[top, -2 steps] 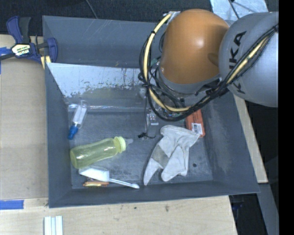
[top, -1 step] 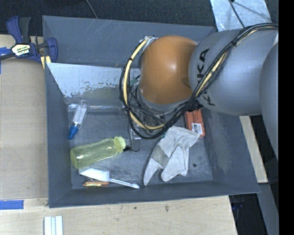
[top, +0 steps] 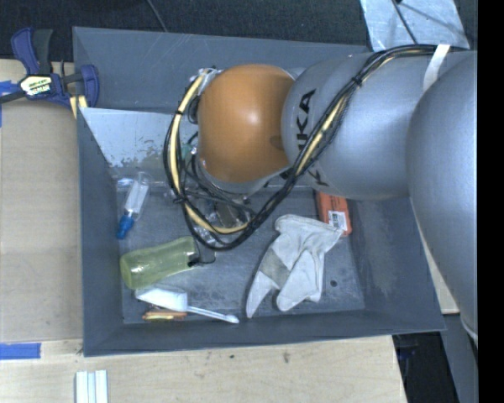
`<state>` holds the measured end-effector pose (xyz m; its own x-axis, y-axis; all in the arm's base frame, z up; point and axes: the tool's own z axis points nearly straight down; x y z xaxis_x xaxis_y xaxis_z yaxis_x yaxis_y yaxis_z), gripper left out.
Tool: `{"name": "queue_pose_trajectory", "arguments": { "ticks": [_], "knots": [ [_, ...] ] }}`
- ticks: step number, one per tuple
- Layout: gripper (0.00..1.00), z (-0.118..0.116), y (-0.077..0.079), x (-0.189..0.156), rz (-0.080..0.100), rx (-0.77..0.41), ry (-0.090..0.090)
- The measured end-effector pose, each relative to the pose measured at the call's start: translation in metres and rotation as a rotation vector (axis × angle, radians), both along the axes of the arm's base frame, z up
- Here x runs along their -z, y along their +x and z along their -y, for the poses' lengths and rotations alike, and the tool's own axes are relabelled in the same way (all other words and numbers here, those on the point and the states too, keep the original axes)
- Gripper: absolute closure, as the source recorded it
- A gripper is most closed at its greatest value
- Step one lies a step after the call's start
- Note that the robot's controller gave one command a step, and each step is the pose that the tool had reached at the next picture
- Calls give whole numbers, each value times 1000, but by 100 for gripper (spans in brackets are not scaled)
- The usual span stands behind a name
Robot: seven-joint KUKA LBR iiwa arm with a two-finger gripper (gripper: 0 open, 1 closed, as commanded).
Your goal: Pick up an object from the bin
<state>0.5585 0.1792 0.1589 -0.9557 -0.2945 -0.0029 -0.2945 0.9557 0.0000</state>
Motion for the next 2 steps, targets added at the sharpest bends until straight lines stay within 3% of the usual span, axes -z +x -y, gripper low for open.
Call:
{"name": "queue_pose_trajectory", "arguments": {
  "ticks": [1,2],
  "knots": [
    [0,-39,-13,26,-2,158,1],
    [0,-56,-2,85,-9,41,-8]
  ]
}}
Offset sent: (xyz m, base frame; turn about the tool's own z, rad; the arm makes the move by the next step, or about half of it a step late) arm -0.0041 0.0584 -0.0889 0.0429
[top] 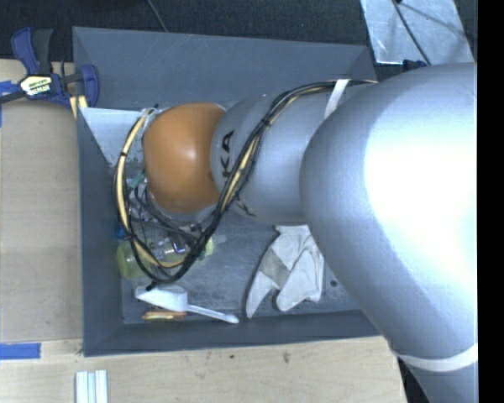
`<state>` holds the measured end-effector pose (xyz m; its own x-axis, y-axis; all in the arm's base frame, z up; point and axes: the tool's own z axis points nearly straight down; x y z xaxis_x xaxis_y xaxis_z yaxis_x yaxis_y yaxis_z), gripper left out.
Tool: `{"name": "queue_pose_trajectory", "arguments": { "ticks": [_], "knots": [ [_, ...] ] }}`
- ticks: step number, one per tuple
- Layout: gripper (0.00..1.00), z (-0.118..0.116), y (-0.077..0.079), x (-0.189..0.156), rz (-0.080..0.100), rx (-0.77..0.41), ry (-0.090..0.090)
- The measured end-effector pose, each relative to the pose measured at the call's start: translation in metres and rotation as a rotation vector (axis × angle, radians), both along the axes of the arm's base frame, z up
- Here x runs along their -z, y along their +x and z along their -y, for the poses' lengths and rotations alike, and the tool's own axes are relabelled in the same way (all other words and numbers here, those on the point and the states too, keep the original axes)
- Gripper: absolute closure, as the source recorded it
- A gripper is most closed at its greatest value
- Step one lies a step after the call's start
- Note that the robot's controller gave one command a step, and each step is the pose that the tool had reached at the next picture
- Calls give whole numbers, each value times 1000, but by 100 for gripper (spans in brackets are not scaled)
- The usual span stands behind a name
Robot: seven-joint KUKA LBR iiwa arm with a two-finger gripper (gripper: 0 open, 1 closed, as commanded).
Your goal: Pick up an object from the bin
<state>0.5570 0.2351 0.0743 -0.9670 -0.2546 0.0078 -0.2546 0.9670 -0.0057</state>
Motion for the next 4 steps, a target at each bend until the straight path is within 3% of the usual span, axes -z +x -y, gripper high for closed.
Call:
{"name": "queue_pose_trajectory", "arguments": {
  "ticks": [1,4],
  "knots": [
    [100,0,1,-3,11,175,-5],
    [100,-1,-1,-18,9,176,3]
  ]
}}
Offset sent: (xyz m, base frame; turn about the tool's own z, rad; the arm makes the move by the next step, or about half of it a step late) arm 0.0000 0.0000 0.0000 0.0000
